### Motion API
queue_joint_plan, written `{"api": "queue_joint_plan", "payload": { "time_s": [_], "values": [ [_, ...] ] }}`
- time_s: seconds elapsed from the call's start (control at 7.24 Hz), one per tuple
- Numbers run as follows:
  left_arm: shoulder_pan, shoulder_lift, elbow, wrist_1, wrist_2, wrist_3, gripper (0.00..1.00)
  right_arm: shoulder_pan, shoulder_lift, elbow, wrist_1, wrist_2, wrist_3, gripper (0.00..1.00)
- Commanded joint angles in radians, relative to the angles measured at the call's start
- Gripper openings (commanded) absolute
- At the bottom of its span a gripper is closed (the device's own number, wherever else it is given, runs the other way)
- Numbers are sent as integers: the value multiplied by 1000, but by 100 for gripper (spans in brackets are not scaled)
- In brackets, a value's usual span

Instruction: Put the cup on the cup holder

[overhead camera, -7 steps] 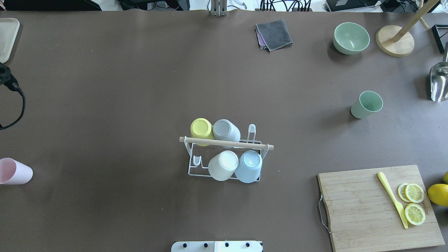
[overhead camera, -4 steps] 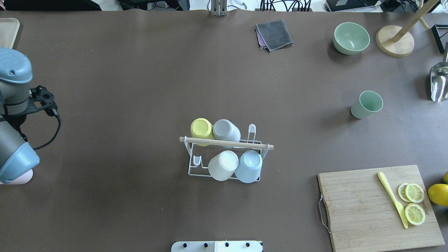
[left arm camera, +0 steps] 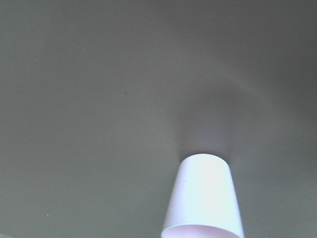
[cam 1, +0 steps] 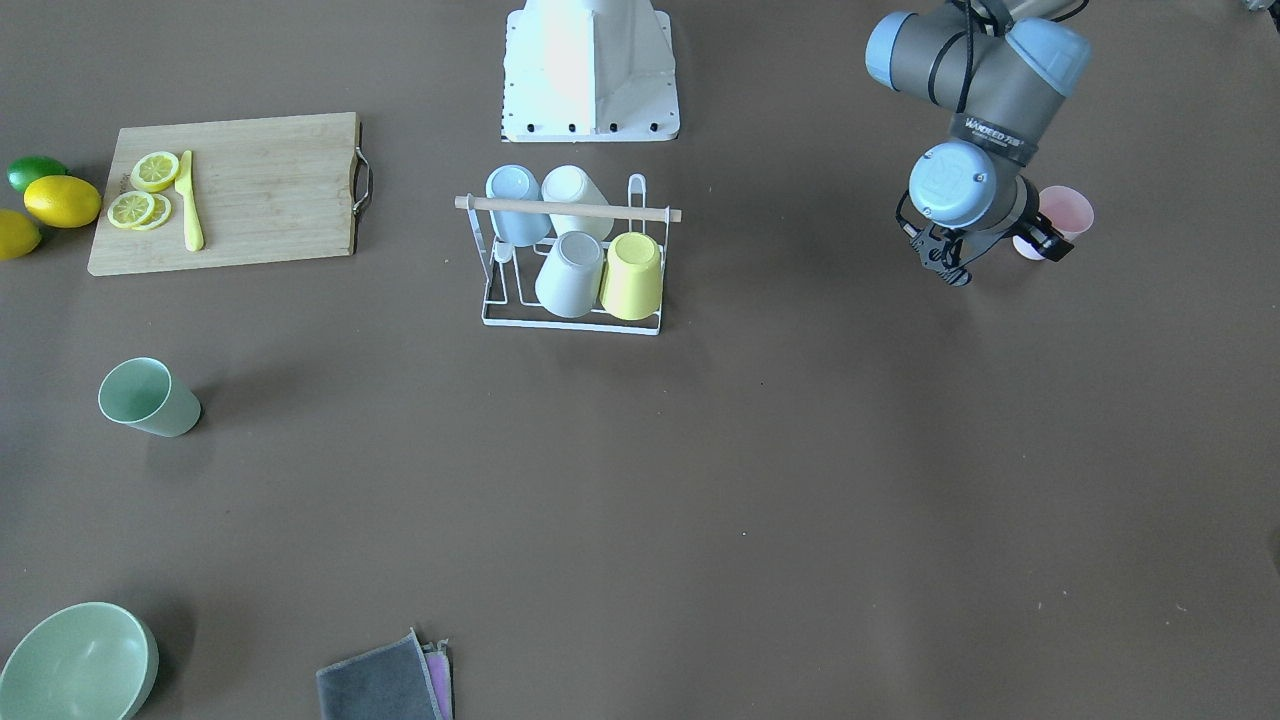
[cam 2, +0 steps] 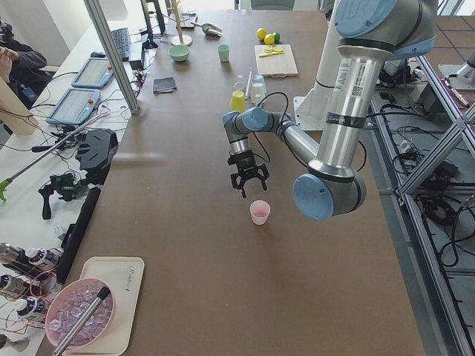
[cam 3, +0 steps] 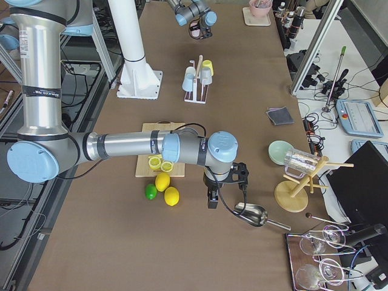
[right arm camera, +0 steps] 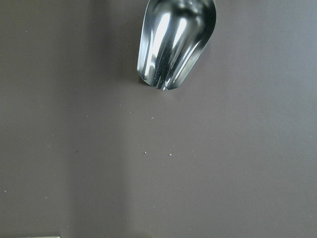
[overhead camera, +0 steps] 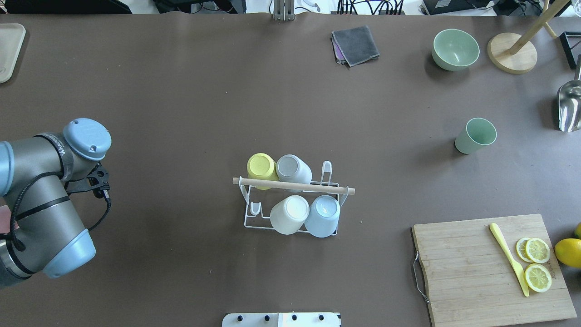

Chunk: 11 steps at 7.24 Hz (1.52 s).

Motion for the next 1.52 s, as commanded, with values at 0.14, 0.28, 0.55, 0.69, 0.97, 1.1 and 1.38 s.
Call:
{"api": "queue_joint_plan", "payload": {
  "time_s": [0.14,0.28,0.55,0.69,0.97,1.1,1.38],
  "values": [
    [73,-5,55,52,47,1,99,0,1,-3,0,-1,4,100],
    [77,-5,57,57,58,1,99,-1,2,-22,2,-3,4,100],
    [78,-13,58,58,105,1,98,-31,31,35,20,-42,-4,100],
    [75,-16,66,57,138,52,98,-70,32,90,20,-114,-4,100],
    [72,-34,92,54,185,77,98,-101,36,110,22,-105,-7,100],
    [75,-43,121,51,186,83,98,-148,82,107,17,-113,5,100],
    [95,-46,137,51,184,79,98,-157,134,112,8,-98,9,100]
  ]
}}
